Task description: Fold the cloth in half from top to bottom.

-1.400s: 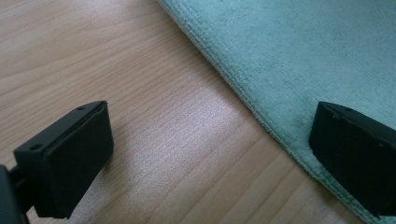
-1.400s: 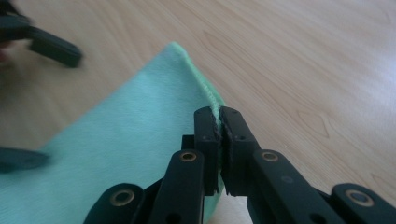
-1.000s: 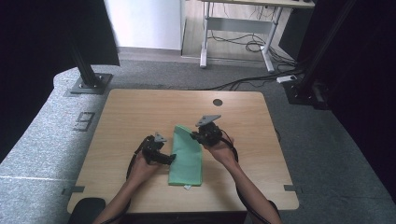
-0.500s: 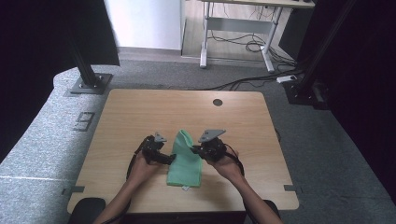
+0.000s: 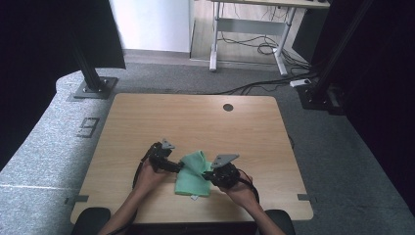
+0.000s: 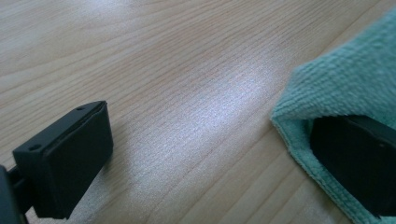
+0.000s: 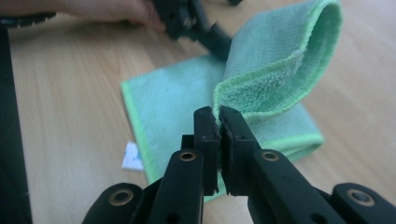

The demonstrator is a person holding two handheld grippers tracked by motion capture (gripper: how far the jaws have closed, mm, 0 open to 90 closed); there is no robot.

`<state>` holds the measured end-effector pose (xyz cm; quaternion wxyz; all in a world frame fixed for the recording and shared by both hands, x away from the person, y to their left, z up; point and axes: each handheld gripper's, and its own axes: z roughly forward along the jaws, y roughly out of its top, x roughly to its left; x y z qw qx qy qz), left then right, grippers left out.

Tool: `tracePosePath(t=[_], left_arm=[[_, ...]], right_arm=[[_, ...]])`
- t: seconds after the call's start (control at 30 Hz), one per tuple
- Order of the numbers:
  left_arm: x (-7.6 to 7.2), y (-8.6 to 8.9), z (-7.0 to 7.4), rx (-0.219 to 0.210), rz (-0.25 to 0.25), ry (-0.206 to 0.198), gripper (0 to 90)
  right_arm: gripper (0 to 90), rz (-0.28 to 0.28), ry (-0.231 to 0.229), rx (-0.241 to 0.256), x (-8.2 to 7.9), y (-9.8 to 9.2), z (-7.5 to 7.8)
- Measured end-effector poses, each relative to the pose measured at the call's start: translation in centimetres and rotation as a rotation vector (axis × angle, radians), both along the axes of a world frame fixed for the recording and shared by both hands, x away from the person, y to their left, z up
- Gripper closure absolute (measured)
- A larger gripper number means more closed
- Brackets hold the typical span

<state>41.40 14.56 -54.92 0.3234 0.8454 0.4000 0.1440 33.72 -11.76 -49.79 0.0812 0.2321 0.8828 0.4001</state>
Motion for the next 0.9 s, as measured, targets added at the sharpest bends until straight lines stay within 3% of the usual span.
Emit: tracePosePath(t=[0.4, 0.57, 0.6, 0.77, 0.8, 0.9], left_arm=[[0.0, 0.1, 0.0, -0.001, -0.014, 0.000, 0.0], [0.0, 0.3, 0.2, 0.002, -0.050, 0.016, 1.1], [-0.1, 0.3, 0.7, 0.006, -0.061, 0.045, 3.0], [-0.8, 0.9, 2.5, 0.022, -0.114, 0.041, 3.8], [-0.8, 1.2, 3.6, 0.009, -0.108, 0.015, 4.1], [-0.4, 1.4, 4.5, -0.021, -0.106, 0.000, 5.2]], right_arm=[[83.6, -0.006, 0.055, -0.076, -0.9, 0.4, -3.3], [81.8, -0.011, 0.074, -0.062, -0.8, 0.3, -3.6], [81.1, -0.013, 0.076, -0.053, -0.8, 0.2, -3.6], [79.5, -0.017, 0.080, -0.046, -0.9, 0.2, -3.7], [78.8, -0.018, 0.081, -0.043, -1.0, 0.2, -3.7], [78.7, -0.022, 0.083, -0.039, -1.0, 0.2, -3.7]])
